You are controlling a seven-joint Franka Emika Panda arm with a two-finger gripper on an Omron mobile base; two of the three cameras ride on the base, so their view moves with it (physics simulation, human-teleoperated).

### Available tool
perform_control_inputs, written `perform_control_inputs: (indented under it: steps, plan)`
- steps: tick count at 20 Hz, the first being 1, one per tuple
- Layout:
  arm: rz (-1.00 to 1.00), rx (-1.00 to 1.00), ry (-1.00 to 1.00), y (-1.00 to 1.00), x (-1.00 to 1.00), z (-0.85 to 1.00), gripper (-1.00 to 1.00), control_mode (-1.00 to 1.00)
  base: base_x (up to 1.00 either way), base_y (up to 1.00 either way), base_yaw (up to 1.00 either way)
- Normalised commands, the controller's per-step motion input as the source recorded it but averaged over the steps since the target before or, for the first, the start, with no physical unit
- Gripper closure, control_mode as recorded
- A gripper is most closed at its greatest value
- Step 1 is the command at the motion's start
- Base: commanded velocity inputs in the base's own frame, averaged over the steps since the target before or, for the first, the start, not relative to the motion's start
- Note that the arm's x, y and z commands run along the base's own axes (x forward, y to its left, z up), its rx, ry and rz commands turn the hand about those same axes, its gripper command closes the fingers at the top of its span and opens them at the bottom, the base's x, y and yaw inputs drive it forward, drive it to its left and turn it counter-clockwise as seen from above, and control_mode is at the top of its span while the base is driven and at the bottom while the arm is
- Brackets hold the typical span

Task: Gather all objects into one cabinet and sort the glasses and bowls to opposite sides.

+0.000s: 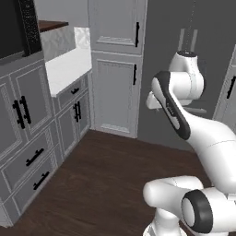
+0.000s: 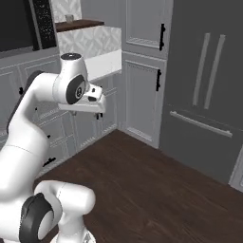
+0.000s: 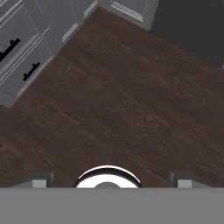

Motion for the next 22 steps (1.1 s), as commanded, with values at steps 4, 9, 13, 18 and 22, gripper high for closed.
perform_control_inputs:
  steps: [4, 9, 13, 18, 22]
  plan:
    - [0.0, 0.0, 0.0, 0.0, 0.0, 0.0, -1.0, 1.0, 0.94, -0.72, 0.45]
    - [0.0, 0.0, 0.0, 0.0, 0.0, 0.0, -1.0, 1.0, 0.61, -0.97, 0.28]
    - [0.0, 0.0, 0.0, 0.0, 0.0, 0.0, -1.0, 1.0, 0.93, -1.0, 0.35]
    - [0.0, 0.0, 0.0, 0.0, 0.0, 0.0, -1.0, 1.0, 1.0, -1.0, 0.47]
    - [0.0, 0.0, 0.0, 0.0, 0.0, 0.0, -1.0, 1.0, 1.0, -1.0, 0.51]
